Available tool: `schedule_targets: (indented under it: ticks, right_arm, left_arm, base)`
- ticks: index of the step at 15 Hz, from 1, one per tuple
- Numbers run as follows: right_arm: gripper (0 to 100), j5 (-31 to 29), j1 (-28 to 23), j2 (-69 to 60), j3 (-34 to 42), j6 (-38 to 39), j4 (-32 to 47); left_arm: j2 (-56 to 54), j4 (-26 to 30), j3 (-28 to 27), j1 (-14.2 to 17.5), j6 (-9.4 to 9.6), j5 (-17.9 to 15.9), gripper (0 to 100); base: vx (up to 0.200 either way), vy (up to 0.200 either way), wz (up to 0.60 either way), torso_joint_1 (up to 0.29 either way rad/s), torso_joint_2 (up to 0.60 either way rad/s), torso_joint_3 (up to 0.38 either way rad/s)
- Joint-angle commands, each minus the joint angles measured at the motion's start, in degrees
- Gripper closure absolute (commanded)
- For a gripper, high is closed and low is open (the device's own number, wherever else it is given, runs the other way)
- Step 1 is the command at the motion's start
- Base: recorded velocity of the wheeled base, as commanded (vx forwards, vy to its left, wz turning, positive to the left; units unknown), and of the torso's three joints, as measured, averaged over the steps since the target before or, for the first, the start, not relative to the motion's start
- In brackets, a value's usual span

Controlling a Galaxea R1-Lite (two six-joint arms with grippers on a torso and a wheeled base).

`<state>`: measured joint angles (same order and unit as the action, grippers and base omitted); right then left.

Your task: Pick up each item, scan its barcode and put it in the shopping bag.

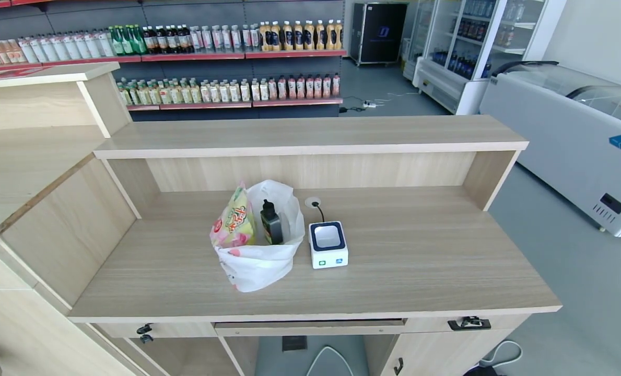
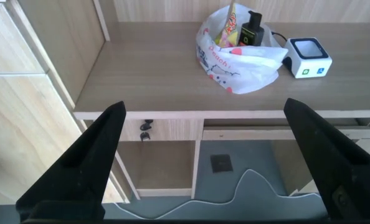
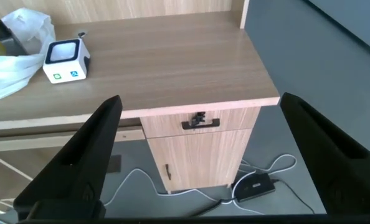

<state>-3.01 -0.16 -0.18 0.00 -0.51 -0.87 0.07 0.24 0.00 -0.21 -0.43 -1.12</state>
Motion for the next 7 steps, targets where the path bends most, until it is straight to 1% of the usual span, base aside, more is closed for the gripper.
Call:
schedule_targets:
  ticks: [1, 7]
  right_arm:
    - [0, 0.02, -0.02, 0.18, 0.00, -0.10, 0.07]
    - [0, -0.07, -0.02, 0.18, 0.00, -0.10, 0.07]
  left_arm:
    - [0.01, 0.02, 0.00, 0.03, -0.01, -0.02, 0]
    - [0.01, 0.02, 0.00, 0.03, -0.01, -0.02, 0]
  base:
    - [0.000, 0.000, 0.00, 0.000, 0.00, 0.000]
    - [0.000, 0.000, 0.00, 0.000, 0.00, 0.000]
